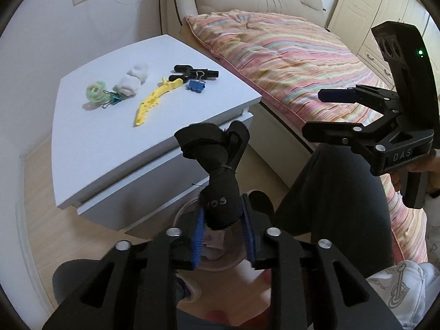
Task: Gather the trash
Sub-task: 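Open the left gripper to drop the black sock into the wastebasket, then reach the left gripper to the yellow plastic clip and close on it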
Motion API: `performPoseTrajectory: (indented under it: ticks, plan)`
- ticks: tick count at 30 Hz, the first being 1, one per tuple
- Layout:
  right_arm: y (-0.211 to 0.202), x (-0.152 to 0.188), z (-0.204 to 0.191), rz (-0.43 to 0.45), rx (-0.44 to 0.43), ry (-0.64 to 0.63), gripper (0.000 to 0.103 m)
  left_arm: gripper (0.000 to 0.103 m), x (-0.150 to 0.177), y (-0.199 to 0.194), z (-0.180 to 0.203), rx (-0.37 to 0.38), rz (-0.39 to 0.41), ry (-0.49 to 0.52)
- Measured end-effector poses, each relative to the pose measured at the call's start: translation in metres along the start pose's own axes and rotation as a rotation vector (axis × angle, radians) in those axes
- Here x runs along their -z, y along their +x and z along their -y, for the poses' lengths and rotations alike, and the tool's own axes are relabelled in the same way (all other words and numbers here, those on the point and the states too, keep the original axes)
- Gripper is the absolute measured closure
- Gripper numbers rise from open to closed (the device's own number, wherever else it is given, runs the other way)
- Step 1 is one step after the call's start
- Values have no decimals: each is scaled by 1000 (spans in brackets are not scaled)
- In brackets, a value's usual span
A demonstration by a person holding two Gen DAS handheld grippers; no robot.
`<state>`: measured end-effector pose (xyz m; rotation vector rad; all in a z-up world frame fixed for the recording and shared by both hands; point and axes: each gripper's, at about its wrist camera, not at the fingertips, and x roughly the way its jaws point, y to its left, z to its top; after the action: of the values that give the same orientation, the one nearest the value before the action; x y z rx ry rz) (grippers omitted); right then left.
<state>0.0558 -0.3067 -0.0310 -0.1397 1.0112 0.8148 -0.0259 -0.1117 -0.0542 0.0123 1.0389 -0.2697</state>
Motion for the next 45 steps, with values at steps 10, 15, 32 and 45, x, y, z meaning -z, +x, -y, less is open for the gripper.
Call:
performPoseTrajectory:
  ticks: [10, 15, 32, 45]
  plan:
    - [5, 1, -3, -5, -14, -1, 3, 12, -1, 1, -15, -45, 32, -57]
    - [8, 1, -7, -12, -18, -8, 3, 9, 0, -2, -23, -70, 47, -72]
    - [12, -23, -10, -3, -28, -45, 3, 8, -35, -12, -46, -92, 110, -75]
    - [13, -38, -4, 1, -33, -40, 3, 8, -99, 22, -64, -50, 44, 33]
